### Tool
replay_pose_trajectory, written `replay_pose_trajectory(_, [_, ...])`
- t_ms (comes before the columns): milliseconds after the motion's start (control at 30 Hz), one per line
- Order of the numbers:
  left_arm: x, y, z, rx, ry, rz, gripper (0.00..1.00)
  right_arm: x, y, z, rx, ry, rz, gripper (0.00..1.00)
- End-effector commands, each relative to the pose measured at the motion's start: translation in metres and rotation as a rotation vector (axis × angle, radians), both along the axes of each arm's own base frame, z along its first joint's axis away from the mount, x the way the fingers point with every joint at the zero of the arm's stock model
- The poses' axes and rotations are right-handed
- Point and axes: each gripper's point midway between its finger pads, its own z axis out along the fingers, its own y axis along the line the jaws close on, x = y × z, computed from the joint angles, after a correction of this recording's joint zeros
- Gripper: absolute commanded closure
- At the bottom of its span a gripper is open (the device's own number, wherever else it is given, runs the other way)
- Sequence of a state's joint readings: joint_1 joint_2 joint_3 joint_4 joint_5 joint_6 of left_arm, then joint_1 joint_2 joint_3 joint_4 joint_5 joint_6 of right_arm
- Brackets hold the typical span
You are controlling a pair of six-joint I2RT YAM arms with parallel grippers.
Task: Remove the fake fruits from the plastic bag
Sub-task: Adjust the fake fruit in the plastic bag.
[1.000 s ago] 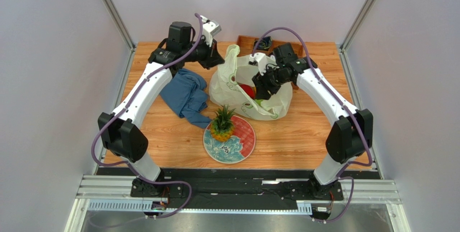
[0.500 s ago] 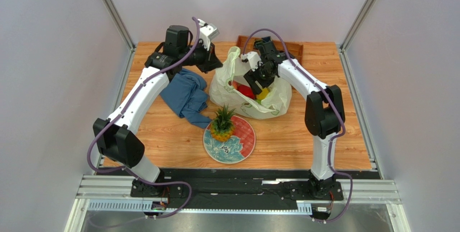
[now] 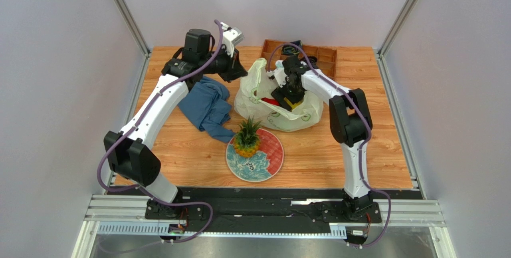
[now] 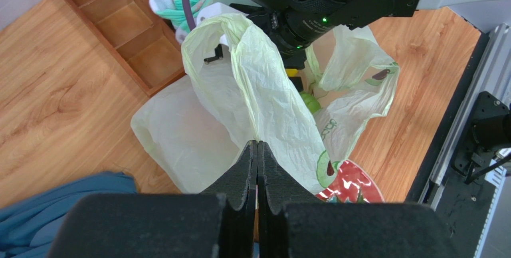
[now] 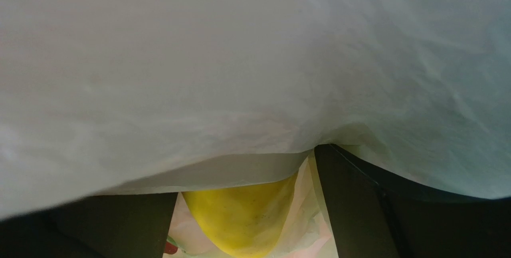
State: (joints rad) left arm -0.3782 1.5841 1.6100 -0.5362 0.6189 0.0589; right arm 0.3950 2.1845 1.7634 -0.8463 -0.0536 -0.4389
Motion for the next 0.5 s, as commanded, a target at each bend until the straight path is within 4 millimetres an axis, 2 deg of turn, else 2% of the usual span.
replay_pose_trajectory(0, [0.002,-0.004,0.007,-0.017,-0.027,-0.008,1.0,0.01,-0.005,0.034,0.004,-0.112,0.014,0.21])
replay_pose_trajectory(33, [0.002,-0.004,0.007,-0.018,-0.029,-0.01,1.0,0.005,-0.005,0.034,0.003,-0.096,0.023,0.27])
replay_pose_trajectory(67, [0.003,-0.005,0.006,-0.02,-0.026,-0.011,1.0,0.001,-0.004,0.035,0.005,-0.076,0.032,0.38])
replay_pose_trajectory(133, [0.004,-0.006,0.007,-0.023,-0.026,-0.011,1.0,-0.012,-0.007,0.037,0.001,-0.031,0.037,0.46])
replay_pose_trajectory(167, [0.004,-0.006,0.008,-0.027,-0.024,-0.01,1.0,-0.015,-0.007,0.052,0.014,-0.052,0.042,0.49])
replay_pose_trajectory(233, [0.005,-0.007,0.011,-0.034,-0.029,-0.013,1.0,-0.023,-0.004,0.07,0.051,-0.07,0.072,0.5])
replay_pose_trajectory(267, [0.005,-0.008,0.014,-0.039,-0.034,-0.013,1.0,-0.029,-0.002,0.095,0.078,-0.116,0.106,0.5])
replay_pose_trajectory(333, [0.007,-0.009,0.013,-0.041,-0.032,-0.013,1.0,-0.042,0.003,0.114,0.138,-0.128,0.154,0.5])
replay_pose_trajectory(367, [0.008,-0.009,0.016,-0.045,-0.041,-0.013,1.0,-0.049,0.007,0.13,0.179,-0.148,0.182,0.5])
replay_pose_trajectory(467, [0.011,-0.011,0.017,-0.052,-0.041,-0.013,1.0,-0.071,0.008,0.137,0.225,-0.123,0.238,0.48])
